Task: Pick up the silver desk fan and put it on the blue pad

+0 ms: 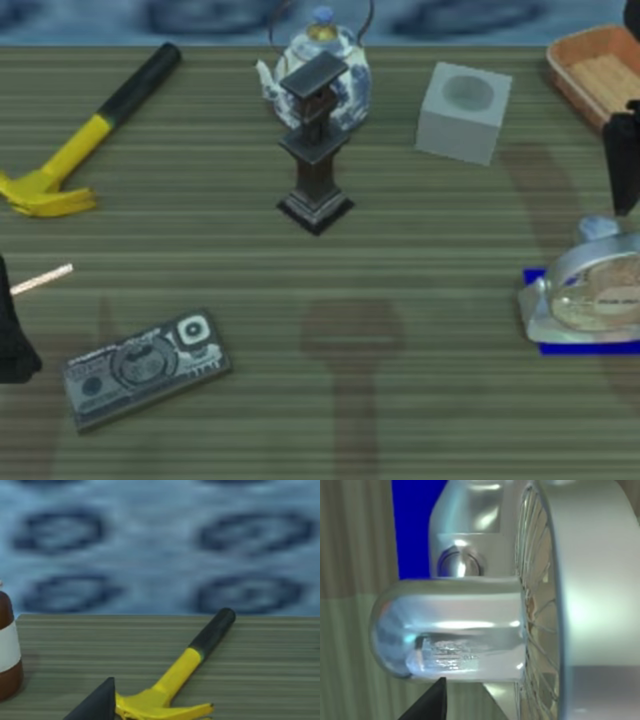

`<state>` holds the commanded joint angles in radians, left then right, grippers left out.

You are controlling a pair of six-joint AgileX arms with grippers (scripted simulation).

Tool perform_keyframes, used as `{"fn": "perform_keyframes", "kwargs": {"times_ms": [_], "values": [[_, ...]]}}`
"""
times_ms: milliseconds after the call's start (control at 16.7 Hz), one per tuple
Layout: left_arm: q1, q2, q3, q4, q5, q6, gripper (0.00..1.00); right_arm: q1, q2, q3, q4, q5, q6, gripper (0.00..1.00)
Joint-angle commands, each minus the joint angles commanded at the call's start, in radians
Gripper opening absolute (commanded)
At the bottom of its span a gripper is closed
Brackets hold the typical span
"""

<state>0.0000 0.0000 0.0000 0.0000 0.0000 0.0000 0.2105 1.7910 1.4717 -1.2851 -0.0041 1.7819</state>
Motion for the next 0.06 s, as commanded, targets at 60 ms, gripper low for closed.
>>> {"fn": "perform_keyframes", "kwargs": {"times_ms": [60], "values": [[0.0, 0.0, 0.0, 0.0, 0.0, 0.0, 1.0, 0.0, 0.0, 0.0, 0.0, 0.0, 0.0, 1.0]]}}
